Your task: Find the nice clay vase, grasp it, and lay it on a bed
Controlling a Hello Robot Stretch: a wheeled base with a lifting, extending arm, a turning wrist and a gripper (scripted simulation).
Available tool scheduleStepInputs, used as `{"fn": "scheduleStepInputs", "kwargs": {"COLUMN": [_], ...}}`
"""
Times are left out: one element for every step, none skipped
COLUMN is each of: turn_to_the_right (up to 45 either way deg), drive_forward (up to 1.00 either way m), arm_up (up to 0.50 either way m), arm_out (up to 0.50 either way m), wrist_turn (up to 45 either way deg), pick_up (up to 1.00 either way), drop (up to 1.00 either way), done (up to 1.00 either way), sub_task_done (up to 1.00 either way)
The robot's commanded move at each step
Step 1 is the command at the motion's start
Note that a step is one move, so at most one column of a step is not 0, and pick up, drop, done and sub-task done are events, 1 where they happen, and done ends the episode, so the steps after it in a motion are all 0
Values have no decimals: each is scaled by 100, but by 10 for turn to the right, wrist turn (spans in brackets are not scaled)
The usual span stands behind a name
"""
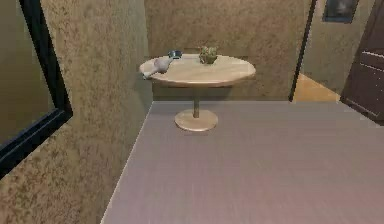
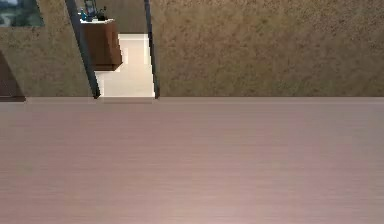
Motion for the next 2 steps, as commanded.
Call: {"fn": "scheduleStepInputs", "kwargs": {"turn_to_the_right": [0, 0], "drive_forward": [100, 40], "arm_up": [0, 0], "arm_out": [0, 0], "wrist_turn": [0, 0], "pick_up": [0, 0], "drop": [0, 0], "done": [0, 0], "sub_task_done": [0, 0]}}
